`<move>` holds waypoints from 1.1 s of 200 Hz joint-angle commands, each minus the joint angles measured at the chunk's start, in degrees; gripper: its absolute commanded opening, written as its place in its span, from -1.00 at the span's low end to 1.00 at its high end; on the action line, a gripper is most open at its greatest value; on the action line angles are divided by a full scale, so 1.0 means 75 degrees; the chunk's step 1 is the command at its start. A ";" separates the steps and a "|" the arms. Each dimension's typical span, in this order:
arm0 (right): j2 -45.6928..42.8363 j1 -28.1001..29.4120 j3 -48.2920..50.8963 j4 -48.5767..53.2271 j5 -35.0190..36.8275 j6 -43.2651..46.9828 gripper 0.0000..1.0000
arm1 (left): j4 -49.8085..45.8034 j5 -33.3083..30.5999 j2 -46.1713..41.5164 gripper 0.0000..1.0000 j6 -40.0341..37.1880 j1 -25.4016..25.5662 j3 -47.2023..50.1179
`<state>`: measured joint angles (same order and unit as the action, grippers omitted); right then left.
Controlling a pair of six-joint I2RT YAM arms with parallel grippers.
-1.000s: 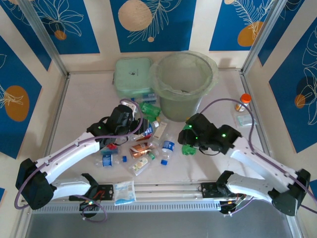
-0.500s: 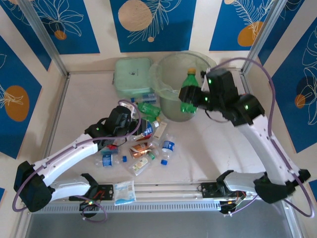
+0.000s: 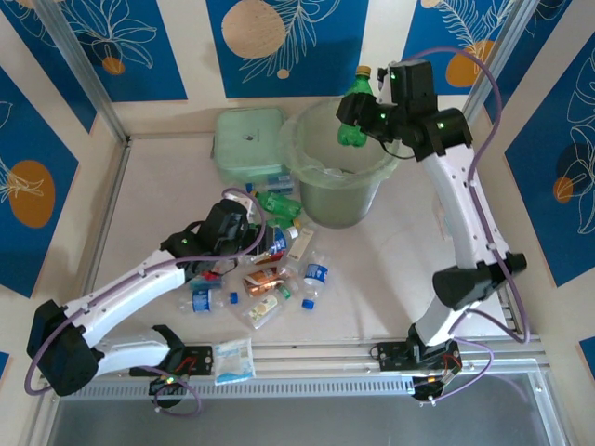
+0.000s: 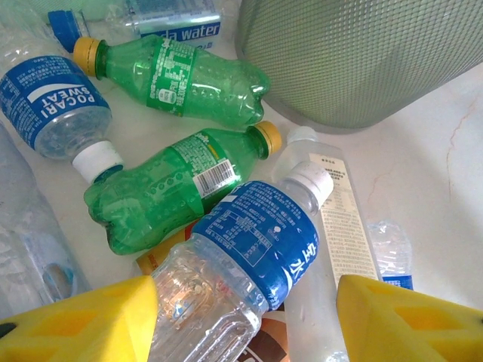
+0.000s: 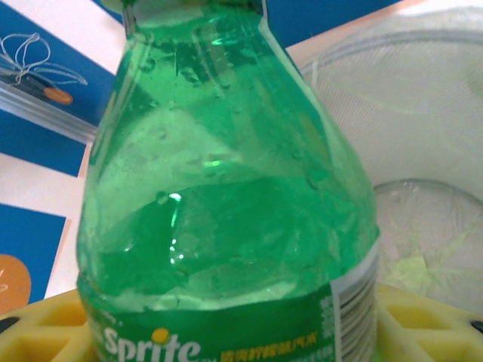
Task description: Put the plastic bottles in the bin
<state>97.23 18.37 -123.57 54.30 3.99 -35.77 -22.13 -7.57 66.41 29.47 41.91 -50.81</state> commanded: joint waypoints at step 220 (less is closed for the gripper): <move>0.1439 -0.0148 -0.1293 0.0954 -0.0159 0.0244 0.55 | -0.0809 0.0099 0.0268 0.64 -0.1274 0.0036 -0.0419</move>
<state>112.31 16.27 -129.78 59.66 1.69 -34.89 -24.38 -7.75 67.33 25.54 41.91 -51.00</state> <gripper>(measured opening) 0.776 0.819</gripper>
